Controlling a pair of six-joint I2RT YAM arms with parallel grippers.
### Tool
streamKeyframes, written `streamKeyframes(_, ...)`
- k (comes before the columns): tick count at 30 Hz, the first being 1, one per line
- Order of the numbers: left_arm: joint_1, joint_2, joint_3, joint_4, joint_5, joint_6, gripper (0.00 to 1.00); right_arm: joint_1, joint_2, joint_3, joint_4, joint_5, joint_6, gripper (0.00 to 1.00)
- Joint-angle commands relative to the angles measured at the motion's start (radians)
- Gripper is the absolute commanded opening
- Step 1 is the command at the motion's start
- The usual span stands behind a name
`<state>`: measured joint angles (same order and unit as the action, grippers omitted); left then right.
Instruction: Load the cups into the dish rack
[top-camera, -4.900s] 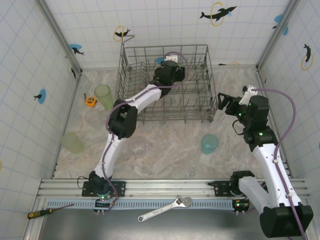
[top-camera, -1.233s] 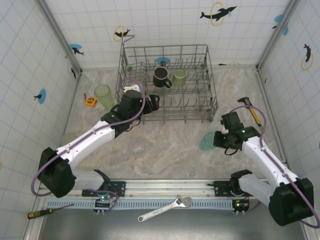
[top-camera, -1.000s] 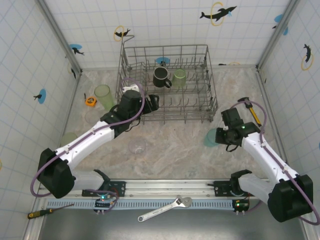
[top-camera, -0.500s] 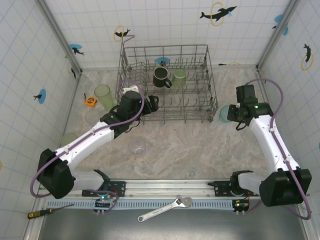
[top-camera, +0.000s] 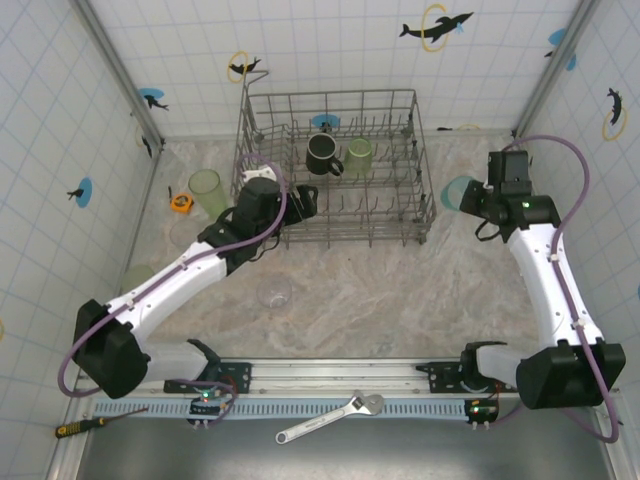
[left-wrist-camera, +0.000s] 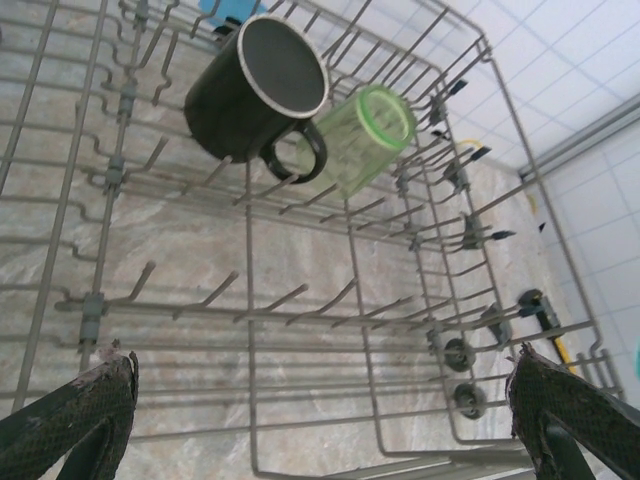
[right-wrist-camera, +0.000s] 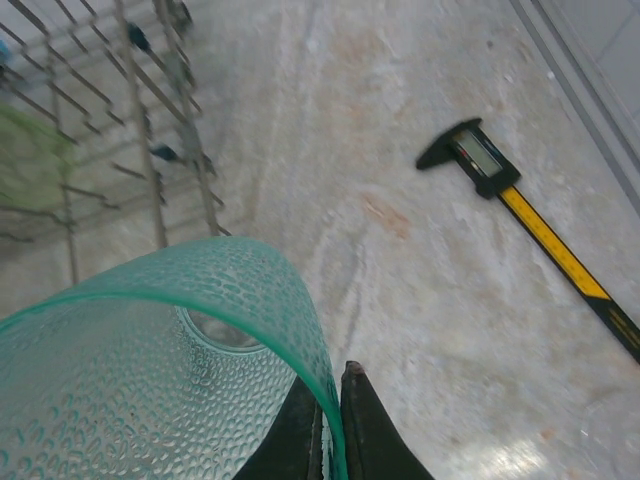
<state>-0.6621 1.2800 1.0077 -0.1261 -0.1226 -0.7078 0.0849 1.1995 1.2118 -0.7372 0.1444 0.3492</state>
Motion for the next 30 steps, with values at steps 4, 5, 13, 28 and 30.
streamKeyframes(4, 0.002, 0.015, 0.089, 0.009, 0.006, 0.014, 0.98, 0.019, 0.015, 0.072, 0.16, -0.062, 0.074, 0.0)
streamKeyframes(5, 0.004, 0.023, 0.1, 0.006, 0.005, 0.016, 0.98, 0.026, 0.027, 0.086, 0.166, -0.059, 0.074, 0.0)
streamKeyframes(13, 0.042, 0.105, 0.182, -0.013, 0.06, -0.006, 0.98, 0.075, 0.096, 0.09, 0.292, -0.163, 0.119, 0.0)
streamKeyframes(28, 0.16, 0.283, 0.198, 0.234, 0.444, -0.329, 0.98, 0.152, 0.182, -0.065, 0.677, -0.478, 0.315, 0.0)
streamKeyframes(30, 0.166, 0.306, 0.192, 0.305, 0.494, -0.37, 0.98, 0.155, 0.187, -0.089, 0.731, -0.516, 0.341, 0.0)
